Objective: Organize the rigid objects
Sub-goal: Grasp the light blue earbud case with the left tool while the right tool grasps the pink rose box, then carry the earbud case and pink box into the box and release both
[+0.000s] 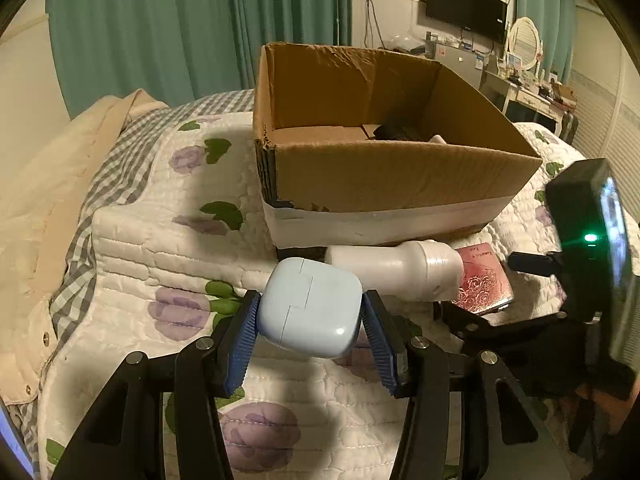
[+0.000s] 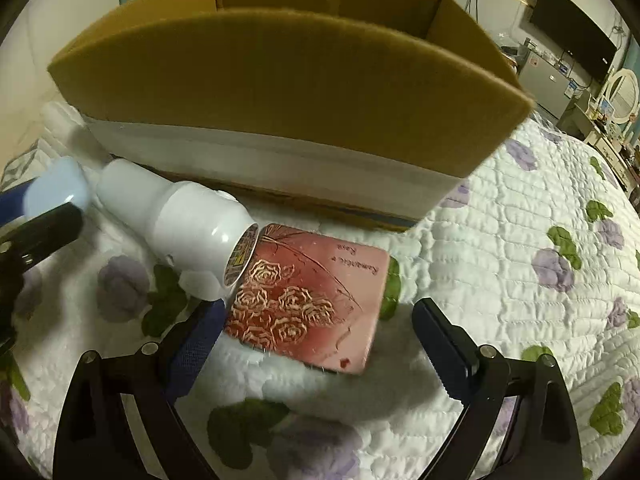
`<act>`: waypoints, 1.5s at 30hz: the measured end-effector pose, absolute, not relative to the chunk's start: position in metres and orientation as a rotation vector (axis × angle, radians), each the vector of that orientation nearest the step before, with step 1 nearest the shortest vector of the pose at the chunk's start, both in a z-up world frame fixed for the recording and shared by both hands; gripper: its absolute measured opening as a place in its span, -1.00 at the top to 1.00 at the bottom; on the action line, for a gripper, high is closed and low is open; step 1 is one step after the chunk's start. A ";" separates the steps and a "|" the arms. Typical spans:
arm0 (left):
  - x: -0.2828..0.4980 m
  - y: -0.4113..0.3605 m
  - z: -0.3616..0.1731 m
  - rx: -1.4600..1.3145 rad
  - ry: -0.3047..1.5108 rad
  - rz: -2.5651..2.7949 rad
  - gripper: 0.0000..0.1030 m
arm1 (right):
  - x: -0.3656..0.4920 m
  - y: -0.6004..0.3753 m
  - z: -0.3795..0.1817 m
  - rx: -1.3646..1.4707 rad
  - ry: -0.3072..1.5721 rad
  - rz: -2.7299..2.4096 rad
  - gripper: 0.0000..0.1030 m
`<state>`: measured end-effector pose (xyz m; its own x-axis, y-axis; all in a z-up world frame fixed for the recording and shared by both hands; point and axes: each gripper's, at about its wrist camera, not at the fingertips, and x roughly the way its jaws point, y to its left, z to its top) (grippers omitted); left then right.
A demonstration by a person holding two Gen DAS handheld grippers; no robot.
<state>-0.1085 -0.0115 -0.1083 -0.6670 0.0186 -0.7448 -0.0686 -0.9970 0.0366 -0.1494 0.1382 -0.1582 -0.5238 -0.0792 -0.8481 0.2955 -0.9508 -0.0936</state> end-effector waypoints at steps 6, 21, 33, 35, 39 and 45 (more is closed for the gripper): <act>-0.106 -0.011 -0.111 -1.277 0.100 2.824 -0.01 | -0.157 0.132 -0.166 1.401 0.363 -2.526 -0.58; -0.076 -0.002 -0.075 -1.212 0.098 2.854 -0.01 | -0.107 0.150 -0.115 1.226 0.318 -2.616 0.72; -0.068 0.000 -0.080 -1.221 0.060 2.850 -0.01 | -0.102 0.178 -0.112 1.208 0.188 -2.543 0.72; -0.070 -0.005 -0.086 -1.234 0.038 2.846 -0.01 | -0.096 0.166 -0.106 1.175 0.172 -2.497 0.73; -0.073 -0.014 -0.094 -1.261 -0.001 2.843 -0.01 | -0.100 0.141 -0.127 1.244 0.272 -2.430 0.73; -0.072 -0.023 -0.094 -1.265 -0.040 2.845 -0.01 | -0.099 0.131 -0.129 1.225 0.305 -2.473 0.80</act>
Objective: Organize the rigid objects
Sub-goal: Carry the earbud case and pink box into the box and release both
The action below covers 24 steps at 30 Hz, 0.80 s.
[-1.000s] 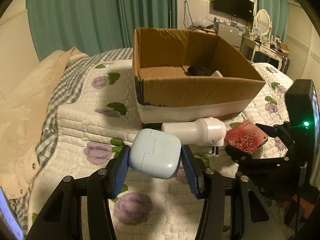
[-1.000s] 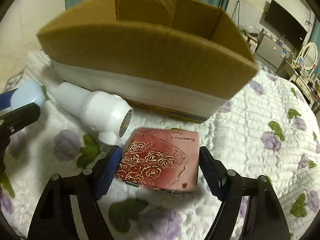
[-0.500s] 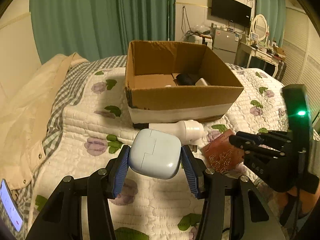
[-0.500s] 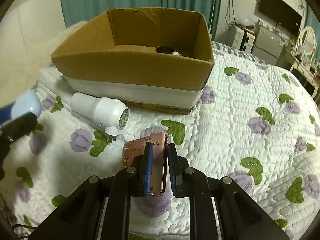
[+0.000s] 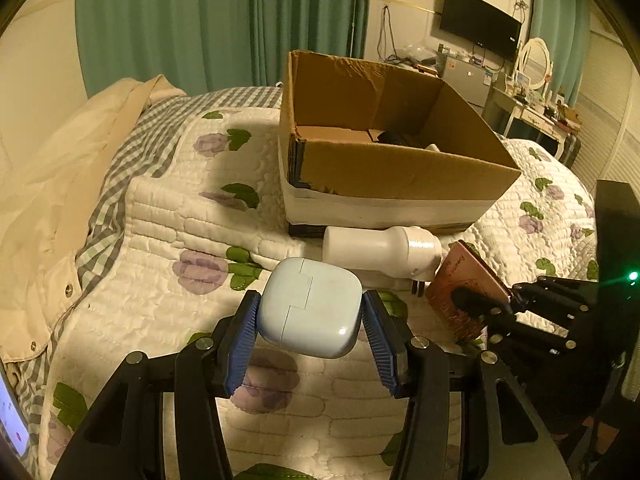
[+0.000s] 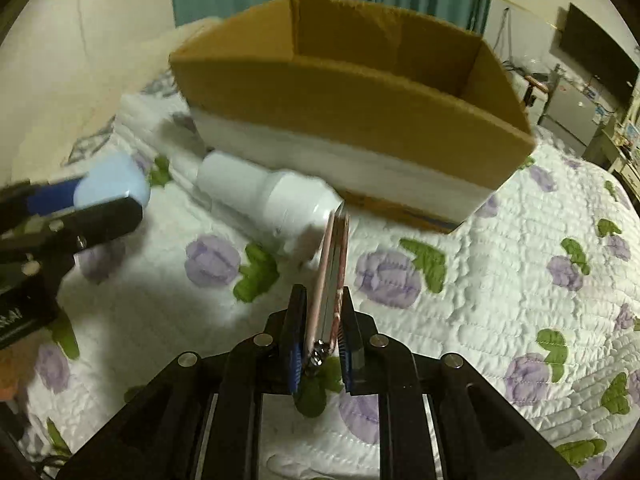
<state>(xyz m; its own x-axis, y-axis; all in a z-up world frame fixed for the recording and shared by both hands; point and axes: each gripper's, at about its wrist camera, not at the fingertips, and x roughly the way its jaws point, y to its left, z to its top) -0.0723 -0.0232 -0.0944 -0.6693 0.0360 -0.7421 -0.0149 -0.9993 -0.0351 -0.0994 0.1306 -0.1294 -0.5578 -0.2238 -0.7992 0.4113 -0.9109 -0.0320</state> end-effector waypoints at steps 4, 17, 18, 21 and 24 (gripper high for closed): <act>-0.067 -0.023 -0.084 -1.240 -0.038 2.854 -0.01 | -0.090 0.132 -0.113 1.155 0.320 -2.533 0.81; -0.124 0.005 0.017 -0.996 0.004 2.883 -0.01 | -0.121 0.155 0.016 0.814 0.222 -2.611 0.81; -0.139 0.008 0.016 -0.998 0.014 2.885 -0.01 | -0.129 0.155 0.020 0.807 0.223 -2.611 0.81; -0.176 0.016 0.004 -1.033 0.040 2.886 -0.01 | -0.156 0.154 0.019 0.812 0.211 -2.603 0.82; -0.206 0.019 -0.017 -1.087 0.035 2.883 -0.01 | -0.181 0.156 0.007 0.843 0.205 -2.601 0.82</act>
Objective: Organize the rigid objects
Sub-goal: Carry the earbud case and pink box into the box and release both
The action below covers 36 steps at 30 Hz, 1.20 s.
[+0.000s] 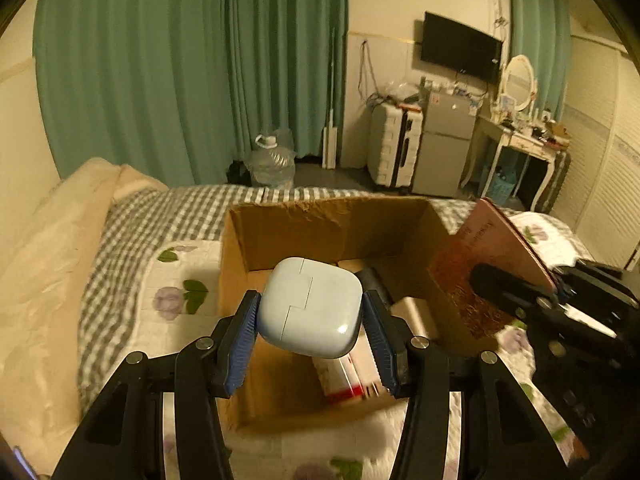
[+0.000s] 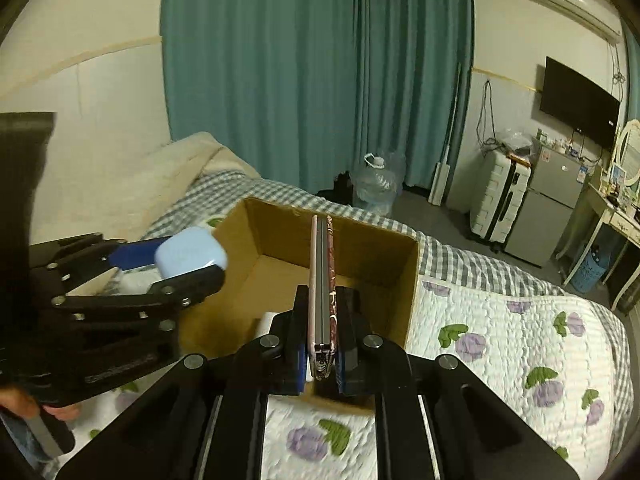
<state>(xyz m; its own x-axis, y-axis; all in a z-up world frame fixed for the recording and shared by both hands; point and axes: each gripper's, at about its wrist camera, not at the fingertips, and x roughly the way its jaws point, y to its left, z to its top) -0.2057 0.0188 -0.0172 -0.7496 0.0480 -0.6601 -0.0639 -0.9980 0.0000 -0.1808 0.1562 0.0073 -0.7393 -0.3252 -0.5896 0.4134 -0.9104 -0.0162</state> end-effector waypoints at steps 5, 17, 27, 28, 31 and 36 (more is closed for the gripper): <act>-0.226 0.024 -0.040 -1.127 0.052 2.873 -0.01 | -0.196 0.168 -0.013 0.880 0.169 -2.589 0.82; -0.211 0.019 -0.021 -1.035 0.056 2.943 -0.36 | -0.204 0.183 -0.015 0.892 0.135 -2.603 0.81; -0.189 -0.009 0.006 -0.993 0.078 3.030 -0.37 | -0.209 0.161 -0.004 0.902 0.107 -2.565 0.81; -0.189 -0.009 0.005 -0.999 0.076 3.032 -0.37 | -0.214 0.157 -0.009 0.914 0.106 -2.555 0.81; -0.194 -0.016 -0.001 -1.015 0.061 3.038 -0.37 | -0.231 0.144 -0.024 0.953 0.115 -2.520 0.81; -0.201 -0.017 -0.014 -1.027 0.074 3.038 -0.37 | -0.257 0.138 -0.050 1.036 0.101 -2.517 0.81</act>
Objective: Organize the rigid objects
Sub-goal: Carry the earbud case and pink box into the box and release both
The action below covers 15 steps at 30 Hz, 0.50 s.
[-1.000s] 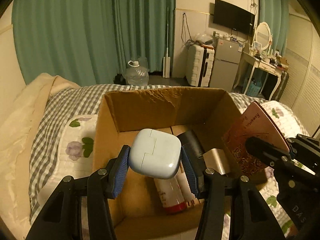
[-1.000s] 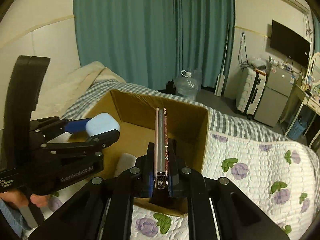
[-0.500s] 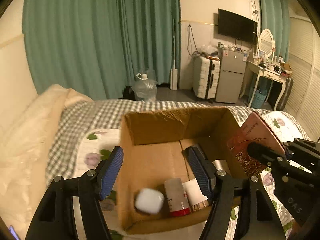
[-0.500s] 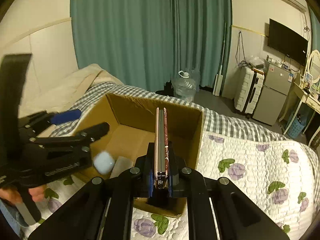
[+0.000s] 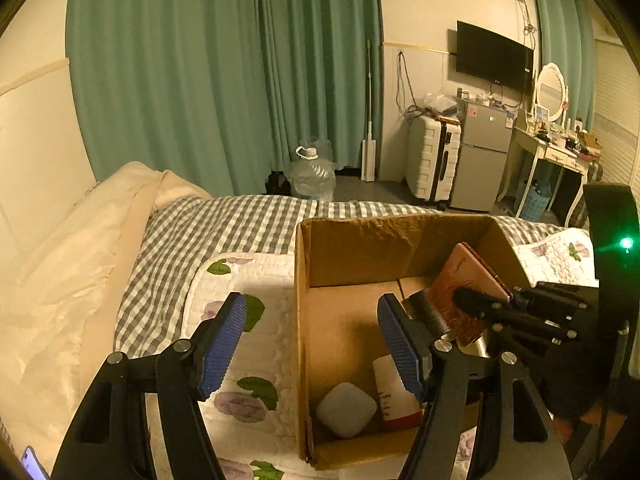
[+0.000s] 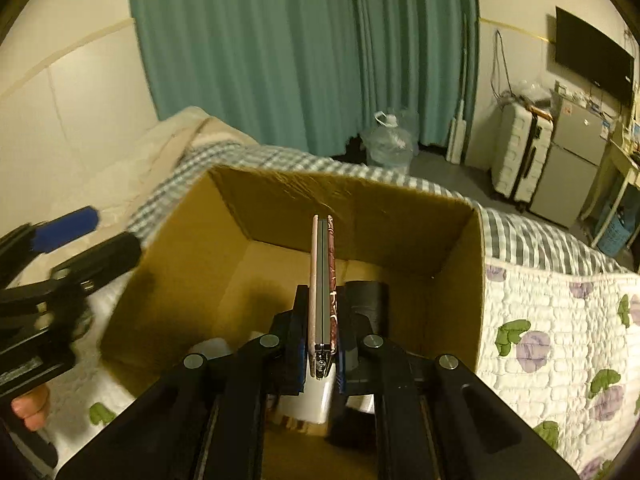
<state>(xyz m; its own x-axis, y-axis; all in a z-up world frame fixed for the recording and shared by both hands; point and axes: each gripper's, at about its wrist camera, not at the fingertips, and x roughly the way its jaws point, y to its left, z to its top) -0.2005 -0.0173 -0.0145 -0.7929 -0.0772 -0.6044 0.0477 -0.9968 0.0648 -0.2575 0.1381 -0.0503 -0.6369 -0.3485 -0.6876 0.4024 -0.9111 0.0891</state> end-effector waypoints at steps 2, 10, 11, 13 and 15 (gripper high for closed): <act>-0.200 -0.013 -0.016 0.982 -0.070 -2.919 -0.37 | -0.259 0.143 -0.052 1.025 0.098 -2.561 0.51; -0.176 -0.010 0.009 0.926 -0.079 -2.928 -0.37 | -0.233 0.164 -0.006 0.854 0.055 -2.690 -0.69; -0.168 -0.010 0.018 0.903 -0.071 -2.932 -0.37 | -0.227 0.165 0.001 0.844 0.068 -2.702 -0.70; -0.155 -0.013 0.035 0.875 -0.041 -2.937 -0.42 | -0.214 0.167 0.014 0.824 0.095 -2.720 -0.78; -0.143 -0.015 0.051 0.840 -0.022 -2.951 -0.48 | -0.199 0.170 0.028 0.788 0.125 -2.751 -0.85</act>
<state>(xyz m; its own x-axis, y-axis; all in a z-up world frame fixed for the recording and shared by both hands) -0.1426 -0.0154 0.0511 -0.8475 -0.0741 -0.5256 0.0663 -0.9972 0.0337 -0.1987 0.1704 0.0282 -0.8132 -0.2394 -0.5305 0.2864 -0.9581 -0.0066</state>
